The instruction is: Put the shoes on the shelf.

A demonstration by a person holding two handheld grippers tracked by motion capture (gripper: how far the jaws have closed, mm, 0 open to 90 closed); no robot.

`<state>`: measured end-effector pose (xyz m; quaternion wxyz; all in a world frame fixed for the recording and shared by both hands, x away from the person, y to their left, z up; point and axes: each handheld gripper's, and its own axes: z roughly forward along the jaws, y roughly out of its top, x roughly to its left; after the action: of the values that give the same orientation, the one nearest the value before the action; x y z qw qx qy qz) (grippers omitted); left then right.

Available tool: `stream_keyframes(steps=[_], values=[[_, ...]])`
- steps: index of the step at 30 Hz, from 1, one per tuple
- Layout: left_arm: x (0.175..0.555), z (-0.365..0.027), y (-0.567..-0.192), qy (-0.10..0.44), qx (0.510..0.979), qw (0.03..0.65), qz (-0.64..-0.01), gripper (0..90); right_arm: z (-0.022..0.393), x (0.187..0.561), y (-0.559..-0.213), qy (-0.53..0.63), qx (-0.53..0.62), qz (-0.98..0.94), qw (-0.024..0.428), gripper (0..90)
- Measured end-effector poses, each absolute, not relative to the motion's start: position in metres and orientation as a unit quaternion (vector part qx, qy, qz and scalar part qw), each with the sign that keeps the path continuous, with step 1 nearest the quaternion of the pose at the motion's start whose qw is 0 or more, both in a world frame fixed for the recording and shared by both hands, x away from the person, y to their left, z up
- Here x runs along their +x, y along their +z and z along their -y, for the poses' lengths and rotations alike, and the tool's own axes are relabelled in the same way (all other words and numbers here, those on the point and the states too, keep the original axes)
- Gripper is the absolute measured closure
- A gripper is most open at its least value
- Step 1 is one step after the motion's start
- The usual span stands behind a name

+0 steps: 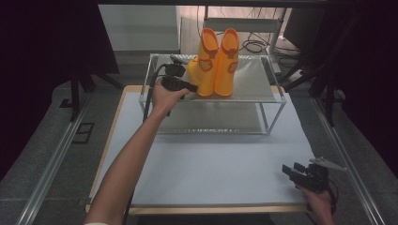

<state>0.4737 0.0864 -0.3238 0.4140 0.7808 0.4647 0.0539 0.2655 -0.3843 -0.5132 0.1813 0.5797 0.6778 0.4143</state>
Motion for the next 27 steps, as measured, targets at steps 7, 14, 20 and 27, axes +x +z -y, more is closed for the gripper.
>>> stream_keyframes(steps=[7,14,20,27], values=[[0.465,-0.101,-0.32,0.048,0.779,0.434,-0.45,64.5,0.385,0.265,-0.512,0.415,0.58,-0.677,0.183,38.5],[0.449,-0.121,-0.317,0.022,0.79,0.434,-0.432,59.3,0.384,0.264,-0.512,0.414,0.581,-0.677,0.183,38.5],[0.428,-0.135,-0.315,0.013,0.793,0.444,-0.416,53.9,0.382,0.264,-0.512,0.412,0.579,-0.679,0.184,38.5],[0.395,-0.149,-0.32,0.022,0.797,0.456,-0.395,48.4,0.38,0.264,-0.512,0.412,0.577,-0.681,0.183,38.5]])
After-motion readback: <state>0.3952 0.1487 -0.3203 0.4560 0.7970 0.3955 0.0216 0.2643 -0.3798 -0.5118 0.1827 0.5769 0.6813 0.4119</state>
